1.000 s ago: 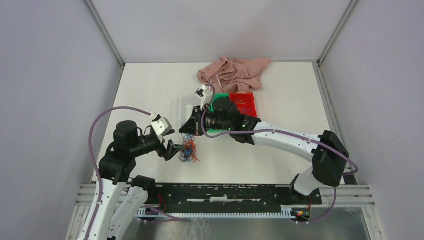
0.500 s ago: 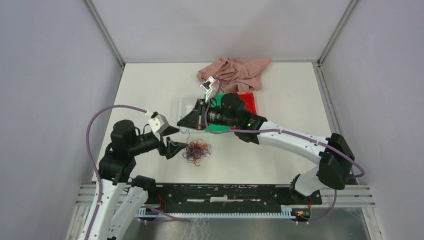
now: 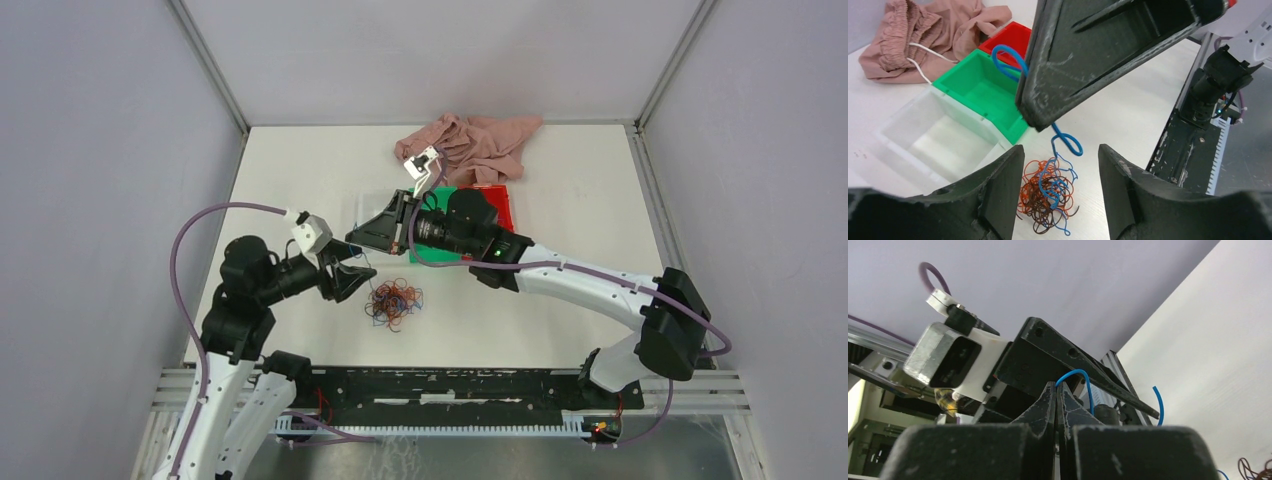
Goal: Untangle the cables
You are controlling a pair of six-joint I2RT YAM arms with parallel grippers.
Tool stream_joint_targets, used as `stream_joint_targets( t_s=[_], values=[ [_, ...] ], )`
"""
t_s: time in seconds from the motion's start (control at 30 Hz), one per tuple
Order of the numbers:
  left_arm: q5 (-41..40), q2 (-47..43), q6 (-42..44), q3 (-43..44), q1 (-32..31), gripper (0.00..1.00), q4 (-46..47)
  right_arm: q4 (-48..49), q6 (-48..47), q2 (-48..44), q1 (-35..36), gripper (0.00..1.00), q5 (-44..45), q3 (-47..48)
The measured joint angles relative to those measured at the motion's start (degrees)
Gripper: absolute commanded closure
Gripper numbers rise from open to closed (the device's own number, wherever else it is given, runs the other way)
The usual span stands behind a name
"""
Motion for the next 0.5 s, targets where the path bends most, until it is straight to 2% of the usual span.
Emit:
stream_joint_targets(
  t_s=[0.13,0.5],
  values=[
    [-2.19,0.0,-0.98,-0.11,0.0,0.48,1.88,2.64,2.93,-0.26,0.0,1.0,0.39,0.0],
    [-2.71,0.22,-4.28,-3.87,0.0,0.51,7.1,8.15,7.32,-0.39,0.0,1.0,0.46,-0.02]
  ],
)
